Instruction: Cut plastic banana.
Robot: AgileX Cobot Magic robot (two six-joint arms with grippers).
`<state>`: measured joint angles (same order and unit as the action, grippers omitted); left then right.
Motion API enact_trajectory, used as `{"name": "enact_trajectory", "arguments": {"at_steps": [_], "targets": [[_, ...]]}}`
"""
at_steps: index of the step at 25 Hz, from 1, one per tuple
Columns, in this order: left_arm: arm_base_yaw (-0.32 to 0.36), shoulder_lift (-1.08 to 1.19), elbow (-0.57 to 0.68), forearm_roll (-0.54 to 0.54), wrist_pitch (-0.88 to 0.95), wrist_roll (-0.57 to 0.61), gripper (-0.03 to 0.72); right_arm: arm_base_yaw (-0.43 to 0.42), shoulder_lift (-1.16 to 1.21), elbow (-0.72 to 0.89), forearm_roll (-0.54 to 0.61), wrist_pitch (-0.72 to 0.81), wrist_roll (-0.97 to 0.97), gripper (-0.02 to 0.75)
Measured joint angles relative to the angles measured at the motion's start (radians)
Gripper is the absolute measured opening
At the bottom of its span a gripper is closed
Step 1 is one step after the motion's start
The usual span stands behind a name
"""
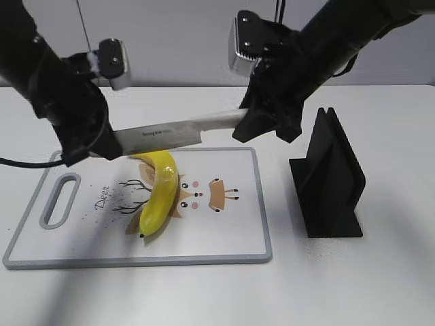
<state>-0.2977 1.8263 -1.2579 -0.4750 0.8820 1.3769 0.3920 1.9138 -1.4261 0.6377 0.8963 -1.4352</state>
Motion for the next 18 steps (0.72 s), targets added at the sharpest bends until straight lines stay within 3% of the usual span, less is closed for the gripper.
{"name": "enact_trajectory", "arguments": {"at_steps": [7, 18], "targets": [[-0.017, 0.226, -0.016, -0.009, -0.103, 0.013, 0.031, -0.006, 0.23, 0.021, -0.091, -0.1, 0.026, 0.171], [-0.023, 0.196, -0.016, -0.003, -0.103, 0.021, 0.026, -0.001, 0.222, -0.001, -0.126, -0.092, 0.039, 0.172]]}}
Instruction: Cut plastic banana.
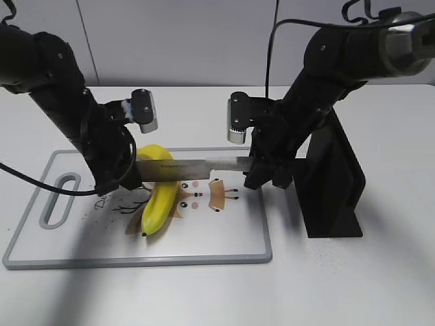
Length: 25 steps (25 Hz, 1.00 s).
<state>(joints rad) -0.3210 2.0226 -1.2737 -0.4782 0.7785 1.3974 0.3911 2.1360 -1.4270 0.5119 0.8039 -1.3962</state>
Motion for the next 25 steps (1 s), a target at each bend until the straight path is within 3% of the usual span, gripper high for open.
{"name": "enact_trajectory", "arguments": {"at_steps": [17, 19, 25], "targets": [[0.0, -0.27, 0.007, 0.034, 0.16, -0.029, 0.026, 0.011, -0.248, 0.002, 0.003, 0.06, 0.0, 0.172], [0.0, -0.271, 0.007, 0.026, 0.155, -0.033, 0.112, 0.011, -0.248, 0.002, 0.004, 0.061, 0.002, 0.17], [0.001, -0.284, 0.007, -0.002, 0.094, -0.041, 0.597, 0.008, -0.248, 0.002, -0.039, 0.043, 0.025, 0.166]]}}
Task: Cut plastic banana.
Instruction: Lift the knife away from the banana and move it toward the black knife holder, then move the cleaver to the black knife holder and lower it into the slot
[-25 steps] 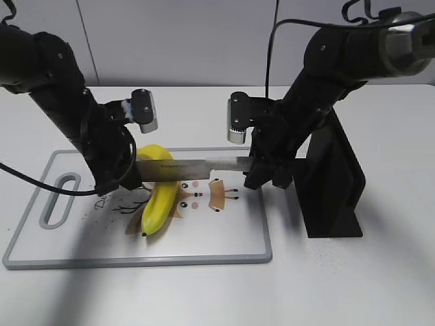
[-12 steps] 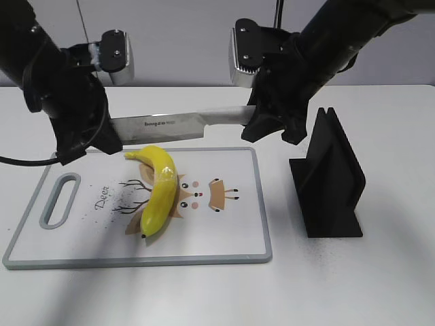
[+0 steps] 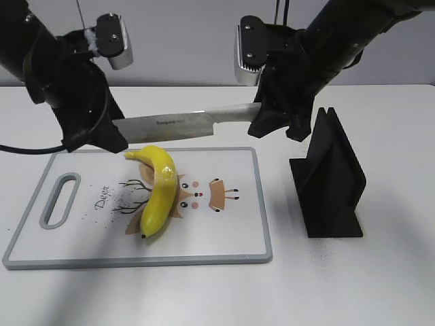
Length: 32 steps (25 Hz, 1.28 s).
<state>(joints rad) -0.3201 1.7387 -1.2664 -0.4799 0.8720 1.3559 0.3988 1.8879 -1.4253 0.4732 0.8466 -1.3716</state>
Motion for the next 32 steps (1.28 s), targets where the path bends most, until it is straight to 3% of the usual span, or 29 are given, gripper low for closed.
{"name": "enact_trajectory", "arguments": {"at_steps": [2, 7, 12, 16, 19, 24, 32], "targets": [[0.003, -0.019, 0.001, -0.001, -0.071, -0.029, 0.668, -0.001, 0.0, 0.0, -0.033, -0.002, 0.003, 0.166], [0.045, -0.096, 0.001, 0.024, -0.203, -0.238, 0.68, -0.002, -0.015, 0.0, -0.072, -0.011, 0.087, 0.166], [0.128, -0.127, -0.04, 0.284, -0.122, -0.769, 0.639, -0.002, -0.066, -0.036, -0.094, -0.023, 0.355, 0.166], [0.211, -0.124, -0.123, 0.402, 0.113, -1.043, 0.625, -0.002, -0.093, -0.132, -0.196, -0.018, 0.744, 0.166], [0.266, -0.124, -0.151, 0.408, 0.285, -1.139, 0.618, -0.002, -0.105, -0.197, -0.31, 0.07, 1.024, 0.166], [0.324, -0.154, -0.099, 0.395, 0.335, -1.18, 0.605, -0.02, -0.146, -0.195, -0.431, 0.275, 1.372, 0.166], [0.326, -0.452, 0.197, 0.381, 0.345, -1.183, 0.595, -0.027, -0.406, 0.129, -0.517, 0.126, 1.674, 0.166]]}}
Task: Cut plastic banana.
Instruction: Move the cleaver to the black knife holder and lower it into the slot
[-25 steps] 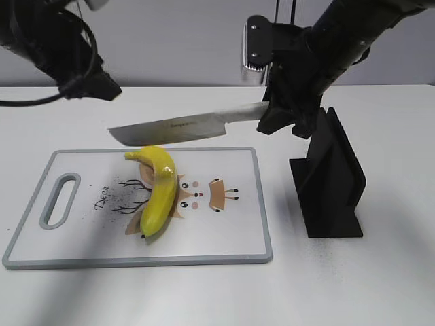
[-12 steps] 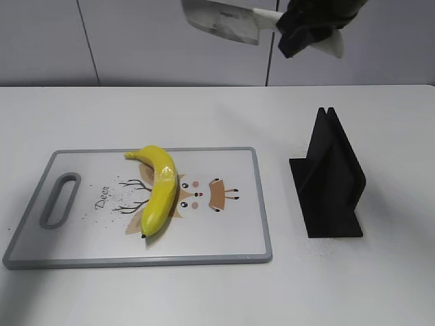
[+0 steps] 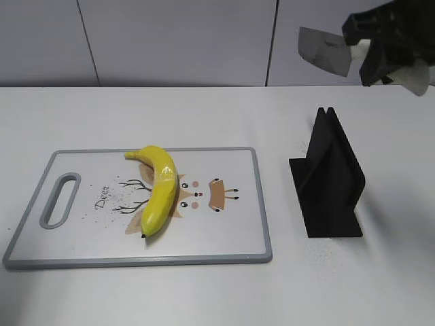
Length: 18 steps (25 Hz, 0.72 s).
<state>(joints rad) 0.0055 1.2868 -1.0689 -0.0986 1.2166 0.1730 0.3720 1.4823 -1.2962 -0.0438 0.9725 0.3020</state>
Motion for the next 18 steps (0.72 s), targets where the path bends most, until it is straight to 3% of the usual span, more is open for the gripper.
{"name": "enact_trajectory", "arguments": {"at_steps": [6, 12, 18], "targets": [[0.0, -0.289, 0.21, -0.001, -0.027, 0.0, 0.592, 0.0, -0.055, 0.173, -0.014, -0.099, 0.08, 0.166], [0.0, -0.637, 0.411, -0.001, -0.079, 0.0, 0.591, 0.0, -0.055, 0.239, -0.034, -0.162, 0.093, 0.166], [0.0, -0.975, 0.517, 0.036, -0.083, 0.0, 0.591, 0.0, -0.055, 0.27, -0.059, -0.185, 0.104, 0.166]]}}
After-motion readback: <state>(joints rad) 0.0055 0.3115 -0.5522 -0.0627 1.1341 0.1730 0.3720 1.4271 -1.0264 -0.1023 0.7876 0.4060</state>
